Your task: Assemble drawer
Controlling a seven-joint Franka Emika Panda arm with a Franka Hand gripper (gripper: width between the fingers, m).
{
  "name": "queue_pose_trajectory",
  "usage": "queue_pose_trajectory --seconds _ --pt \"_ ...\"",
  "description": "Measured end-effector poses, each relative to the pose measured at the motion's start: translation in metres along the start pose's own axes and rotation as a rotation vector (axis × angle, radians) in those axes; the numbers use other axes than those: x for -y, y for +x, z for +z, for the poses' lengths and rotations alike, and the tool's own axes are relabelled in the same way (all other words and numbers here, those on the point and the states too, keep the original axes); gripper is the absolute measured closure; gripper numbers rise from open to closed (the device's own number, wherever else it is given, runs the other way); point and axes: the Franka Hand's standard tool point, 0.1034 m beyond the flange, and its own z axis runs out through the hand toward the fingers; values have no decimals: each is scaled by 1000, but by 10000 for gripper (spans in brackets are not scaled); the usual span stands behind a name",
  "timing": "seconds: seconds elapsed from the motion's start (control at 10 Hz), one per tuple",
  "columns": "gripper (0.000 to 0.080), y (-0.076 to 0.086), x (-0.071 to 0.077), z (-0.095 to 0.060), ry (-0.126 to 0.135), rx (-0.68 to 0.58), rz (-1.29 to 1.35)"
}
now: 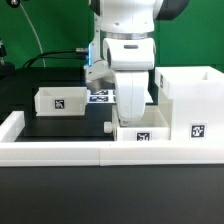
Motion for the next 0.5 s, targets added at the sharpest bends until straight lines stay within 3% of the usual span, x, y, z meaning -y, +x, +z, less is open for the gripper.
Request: queue_pose_trajectory --seconds 0.5 --pt "757 0 0 -2 24 3 1"
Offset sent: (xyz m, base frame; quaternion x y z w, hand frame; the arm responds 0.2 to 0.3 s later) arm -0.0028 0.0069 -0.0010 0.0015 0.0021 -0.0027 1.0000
